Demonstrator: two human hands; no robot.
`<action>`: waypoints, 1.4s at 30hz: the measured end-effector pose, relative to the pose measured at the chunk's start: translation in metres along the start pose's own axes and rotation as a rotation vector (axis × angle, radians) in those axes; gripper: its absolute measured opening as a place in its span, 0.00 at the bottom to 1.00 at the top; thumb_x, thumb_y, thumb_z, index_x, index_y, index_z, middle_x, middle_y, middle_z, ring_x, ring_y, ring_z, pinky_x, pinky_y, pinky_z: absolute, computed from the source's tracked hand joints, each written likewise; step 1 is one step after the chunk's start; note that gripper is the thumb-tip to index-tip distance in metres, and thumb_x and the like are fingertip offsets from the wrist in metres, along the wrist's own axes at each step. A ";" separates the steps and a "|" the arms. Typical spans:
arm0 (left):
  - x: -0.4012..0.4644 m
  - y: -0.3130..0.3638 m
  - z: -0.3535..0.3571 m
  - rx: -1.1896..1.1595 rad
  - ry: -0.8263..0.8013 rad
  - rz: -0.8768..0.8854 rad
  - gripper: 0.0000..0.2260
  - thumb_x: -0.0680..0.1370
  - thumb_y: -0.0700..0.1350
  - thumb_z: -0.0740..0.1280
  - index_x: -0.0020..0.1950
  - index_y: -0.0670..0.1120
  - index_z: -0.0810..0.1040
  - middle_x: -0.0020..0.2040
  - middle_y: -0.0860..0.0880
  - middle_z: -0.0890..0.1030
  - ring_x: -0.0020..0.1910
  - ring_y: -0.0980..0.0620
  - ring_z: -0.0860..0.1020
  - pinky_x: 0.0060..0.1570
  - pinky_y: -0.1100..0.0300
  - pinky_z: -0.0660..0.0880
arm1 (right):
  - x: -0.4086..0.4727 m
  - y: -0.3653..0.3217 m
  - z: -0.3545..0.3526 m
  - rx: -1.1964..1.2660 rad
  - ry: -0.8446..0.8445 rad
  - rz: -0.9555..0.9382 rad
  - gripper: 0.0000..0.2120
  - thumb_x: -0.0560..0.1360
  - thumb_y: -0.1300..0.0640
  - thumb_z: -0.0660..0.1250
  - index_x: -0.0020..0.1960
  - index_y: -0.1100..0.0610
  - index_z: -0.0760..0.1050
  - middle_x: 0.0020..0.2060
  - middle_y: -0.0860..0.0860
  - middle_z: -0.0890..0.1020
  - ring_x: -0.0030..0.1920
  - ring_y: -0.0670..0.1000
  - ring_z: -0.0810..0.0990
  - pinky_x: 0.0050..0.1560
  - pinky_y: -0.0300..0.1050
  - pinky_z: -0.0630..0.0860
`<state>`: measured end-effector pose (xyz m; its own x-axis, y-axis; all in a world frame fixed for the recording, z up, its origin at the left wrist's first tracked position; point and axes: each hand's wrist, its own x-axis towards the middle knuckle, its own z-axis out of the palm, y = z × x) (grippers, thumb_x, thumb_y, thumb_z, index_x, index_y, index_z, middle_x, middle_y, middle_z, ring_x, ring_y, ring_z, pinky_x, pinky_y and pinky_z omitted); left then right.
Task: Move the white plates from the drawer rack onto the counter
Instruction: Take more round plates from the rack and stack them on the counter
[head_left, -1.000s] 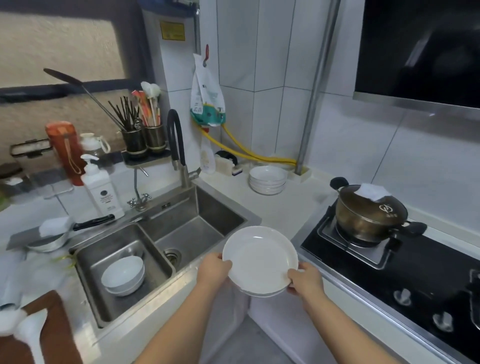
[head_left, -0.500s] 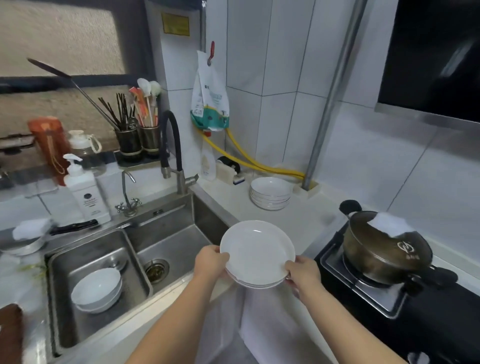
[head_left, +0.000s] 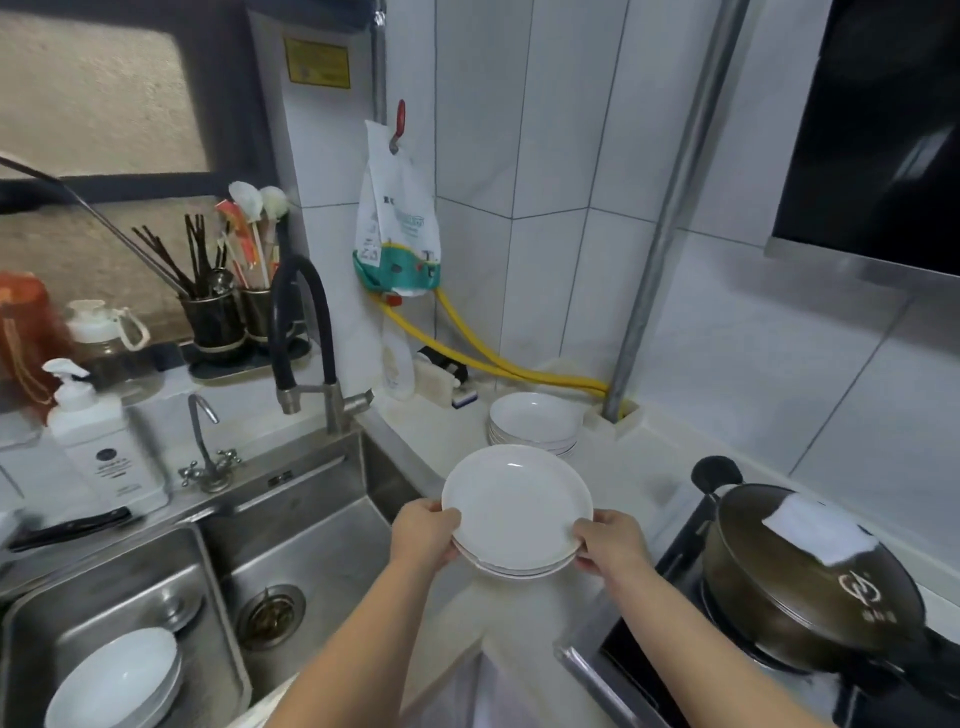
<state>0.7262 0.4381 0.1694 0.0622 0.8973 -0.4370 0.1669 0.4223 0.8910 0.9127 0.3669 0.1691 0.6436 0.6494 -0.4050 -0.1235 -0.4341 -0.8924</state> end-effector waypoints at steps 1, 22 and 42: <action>0.011 0.007 0.002 0.001 -0.003 -0.001 0.06 0.69 0.33 0.62 0.37 0.41 0.77 0.26 0.45 0.74 0.25 0.46 0.72 0.36 0.53 0.79 | 0.007 -0.005 0.004 0.009 0.017 0.009 0.09 0.70 0.69 0.61 0.40 0.58 0.76 0.39 0.58 0.80 0.38 0.56 0.79 0.34 0.44 0.77; 0.213 0.116 0.075 0.080 -0.254 0.068 0.07 0.71 0.33 0.65 0.44 0.42 0.80 0.43 0.41 0.80 0.44 0.43 0.78 0.45 0.49 0.80 | 0.175 -0.087 0.055 0.018 0.282 0.032 0.04 0.69 0.69 0.63 0.38 0.67 0.77 0.37 0.62 0.78 0.38 0.61 0.79 0.46 0.58 0.82; 0.308 0.104 0.124 0.107 -0.236 -0.007 0.08 0.72 0.32 0.64 0.38 0.43 0.77 0.46 0.41 0.80 0.49 0.40 0.80 0.46 0.48 0.81 | 0.258 -0.088 0.071 0.151 0.295 0.180 0.08 0.70 0.70 0.62 0.38 0.60 0.75 0.35 0.59 0.77 0.37 0.58 0.75 0.46 0.57 0.81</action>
<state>0.8843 0.7425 0.1119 0.2865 0.8346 -0.4706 0.2701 0.4009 0.8754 1.0363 0.6169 0.1290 0.7885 0.3537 -0.5032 -0.3504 -0.4140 -0.8401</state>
